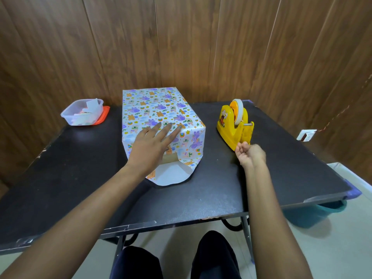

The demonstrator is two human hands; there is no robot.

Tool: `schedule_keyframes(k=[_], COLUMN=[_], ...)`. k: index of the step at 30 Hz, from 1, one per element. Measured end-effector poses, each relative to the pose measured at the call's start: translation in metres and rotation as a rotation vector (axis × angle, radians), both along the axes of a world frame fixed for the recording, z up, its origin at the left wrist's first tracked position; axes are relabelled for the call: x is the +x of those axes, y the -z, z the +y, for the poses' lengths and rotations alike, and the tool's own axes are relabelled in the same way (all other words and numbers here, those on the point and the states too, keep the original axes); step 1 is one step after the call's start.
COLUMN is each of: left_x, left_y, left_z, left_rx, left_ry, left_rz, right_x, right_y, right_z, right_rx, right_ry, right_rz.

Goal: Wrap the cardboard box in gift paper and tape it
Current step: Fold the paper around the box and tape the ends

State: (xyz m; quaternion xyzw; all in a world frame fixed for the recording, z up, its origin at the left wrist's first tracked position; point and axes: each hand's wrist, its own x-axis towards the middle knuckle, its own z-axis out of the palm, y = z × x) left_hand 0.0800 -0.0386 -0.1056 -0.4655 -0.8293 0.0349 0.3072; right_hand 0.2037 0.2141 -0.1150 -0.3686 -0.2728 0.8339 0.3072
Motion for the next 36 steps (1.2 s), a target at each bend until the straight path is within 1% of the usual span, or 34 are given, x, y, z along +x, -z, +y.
schedule_keyframes(k=[1, 3, 6, 9, 12, 14, 16, 20, 23, 29, 32, 36], left_x=[0.0, -0.001, 0.0, -0.007, -0.014, -0.016, -0.016, -0.019, -0.02, -0.019, -0.019, -0.021], left_y=[-0.002, -0.007, -0.022, -0.036, -0.038, -0.037, -0.034, -0.024, -0.021, -0.021, -0.021, -0.021], left_z=[-0.001, -0.003, -0.016, -0.034, -0.05, -0.056, -0.059, -0.059, -0.059, -0.059, -0.059, -0.06], left_rx=[0.0, -0.003, 0.004, -0.074, -0.083, -0.007, 0.032, 0.016, 0.025, -0.013, -0.03, -0.038], left_ry=[0.004, 0.025, 0.04, -0.012, -0.018, -0.006, 0.013, 0.032, 0.048, -0.001, -0.009, -0.006], left_rz=[-0.01, -0.066, -0.26, -0.407, -0.457, -0.499, -0.49, -0.369, -0.32, -0.302, -0.279, -0.278], right_x=[0.003, 0.007, 0.012, 0.009, 0.003, -0.004, -0.013, -0.032, -0.045, -0.067, -0.073, -0.076], right_y=[0.003, -0.001, -0.016, -0.021, -0.02, -0.018, -0.016, -0.012, -0.01, -0.007, -0.006, -0.004], right_z=[-0.006, -0.017, -0.049, -0.09, -0.131, -0.154, -0.175, -0.205, -0.222, -0.248, -0.252, -0.256], right_rx=[0.006, 0.097, 0.287, 0.379, 0.372, 0.342, 0.325, 0.246, 0.152, -0.026, -0.057, -0.098], right_ry=[-0.005, -0.029, -0.186, -0.363, -0.499, -0.569, -0.609, -0.597, -0.567, -0.385, -0.307, -0.272], right_rz=[0.052, 0.102, 0.101, 0.07, 0.105, 0.116, 0.098, 0.055, 0.055, 0.078, 0.093, 0.114])
